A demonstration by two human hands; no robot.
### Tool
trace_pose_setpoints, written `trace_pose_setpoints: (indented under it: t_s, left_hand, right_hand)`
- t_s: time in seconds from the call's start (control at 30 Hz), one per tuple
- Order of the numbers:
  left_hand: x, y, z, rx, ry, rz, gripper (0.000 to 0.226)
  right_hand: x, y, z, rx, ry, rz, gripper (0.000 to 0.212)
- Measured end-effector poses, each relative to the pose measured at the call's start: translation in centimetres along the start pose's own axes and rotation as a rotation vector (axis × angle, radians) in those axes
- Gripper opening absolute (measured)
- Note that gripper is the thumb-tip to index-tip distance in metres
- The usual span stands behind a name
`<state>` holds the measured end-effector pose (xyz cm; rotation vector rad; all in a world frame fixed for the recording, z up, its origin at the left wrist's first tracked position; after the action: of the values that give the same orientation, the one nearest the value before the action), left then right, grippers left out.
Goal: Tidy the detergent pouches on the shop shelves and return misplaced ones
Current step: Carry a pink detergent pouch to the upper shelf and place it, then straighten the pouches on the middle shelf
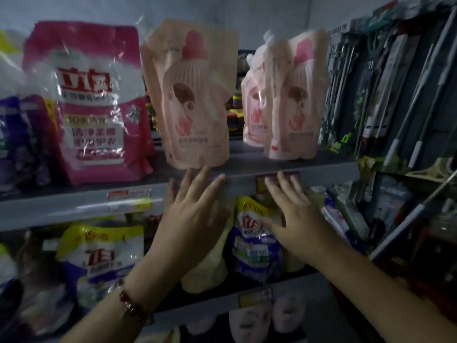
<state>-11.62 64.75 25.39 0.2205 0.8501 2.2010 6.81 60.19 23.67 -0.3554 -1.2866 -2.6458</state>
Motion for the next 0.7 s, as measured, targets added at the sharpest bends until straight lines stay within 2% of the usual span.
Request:
trace_pose_setpoints:
  t_s: [0.1, 0.17, 0.27, 0.33, 0.5, 0.57, 0.63, 0.7]
  left_hand:
    - [-0.4, -2.4, -5.7, 0.060, -0.013, 0.011, 0.069]
    - [-0.1, -4.4, -9.2, 0.135, 0.062, 0.037, 0.075]
    - [0.2, -7.2, -13.9, 0.329, 0.215, 0.062, 0.082]
    - [-0.1, -8.2, -16.2, 0.375, 0.271, 0.046, 0.083]
    - [-1.2, -9.8, -19.3, 0.429, 0.335, 0.045, 0.082]
    - [-1.5, -10.8, -19.7, 0.444, 0.358, 0.069, 0.079]
    - [-2.0, -11.8, -19.6, 0.465, 0.388, 0.077, 0.078]
    - [-2.7, -12.9, -19.4, 0.482, 0.433, 0.068, 0.076]
  right_hand:
    - [0.7, -3.0, -5.3, 0.114, -0.041, -0.014, 0.077]
    - [0.7, -5.1, -8.2, 0.192, -0.084, -0.052, 0.077]
    - [-0.4, -7.8, -11.4, 0.299, -0.157, -0.088, 0.079]
    - [-1.6, -9.1, -12.9, 0.303, -0.205, -0.041, 0.080]
    - [-4.6, -11.5, -14.3, 0.263, -0.190, 0.000, 0.075]
    - [-6.2, -12.8, -14.0, 0.289, -0.209, 0.040, 0.080]
    - [-7.8, -14.0, -13.1, 0.328, -0.269, 0.105, 0.084]
    - [-10.0, -15.3, -12.3, 0.312, -0.449, 0.310, 0.077]
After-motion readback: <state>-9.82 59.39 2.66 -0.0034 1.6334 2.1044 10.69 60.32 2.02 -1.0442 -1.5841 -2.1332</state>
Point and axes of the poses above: each hand's wrist, its own z-axis towards the middle knuckle, its own y-axis out of the back of the hand, x = y × z, the point moved 8 cm from there along z, towards the middle knuckle, and after that the axes turned 13 degrees about -x, right-handed, at the moved point
